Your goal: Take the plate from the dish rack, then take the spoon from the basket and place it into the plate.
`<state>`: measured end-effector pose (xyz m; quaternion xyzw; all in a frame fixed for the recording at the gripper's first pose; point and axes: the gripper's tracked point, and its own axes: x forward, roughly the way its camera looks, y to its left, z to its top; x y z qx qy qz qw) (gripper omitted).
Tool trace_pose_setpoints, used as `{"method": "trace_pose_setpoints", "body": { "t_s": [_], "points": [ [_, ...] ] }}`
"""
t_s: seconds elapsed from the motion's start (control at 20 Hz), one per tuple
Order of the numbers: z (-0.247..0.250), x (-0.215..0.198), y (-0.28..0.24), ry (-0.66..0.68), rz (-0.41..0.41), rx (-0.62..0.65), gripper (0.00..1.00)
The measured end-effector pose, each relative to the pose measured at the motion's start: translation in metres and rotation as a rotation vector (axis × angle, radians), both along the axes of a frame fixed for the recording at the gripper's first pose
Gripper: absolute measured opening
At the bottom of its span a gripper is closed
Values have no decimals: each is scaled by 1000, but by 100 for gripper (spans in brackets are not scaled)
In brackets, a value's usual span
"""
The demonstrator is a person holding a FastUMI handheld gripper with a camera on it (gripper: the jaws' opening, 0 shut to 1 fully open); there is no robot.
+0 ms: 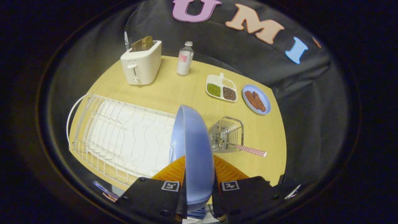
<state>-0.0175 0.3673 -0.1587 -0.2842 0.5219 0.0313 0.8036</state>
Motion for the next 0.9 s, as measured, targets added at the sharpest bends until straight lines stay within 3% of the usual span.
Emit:
{"method": "trace_pose_setpoints", "body": {
  "t_s": [0.35,0.6,0.7,0.9],
  "points": [
    [10,11,5,16,-47,-7,34],
    [56,29,11,-71,-9,-3,31],
    [66,26,16,-88,1,56,31],
    [82,13,24,-87,-13,294,31]
  ]
}}
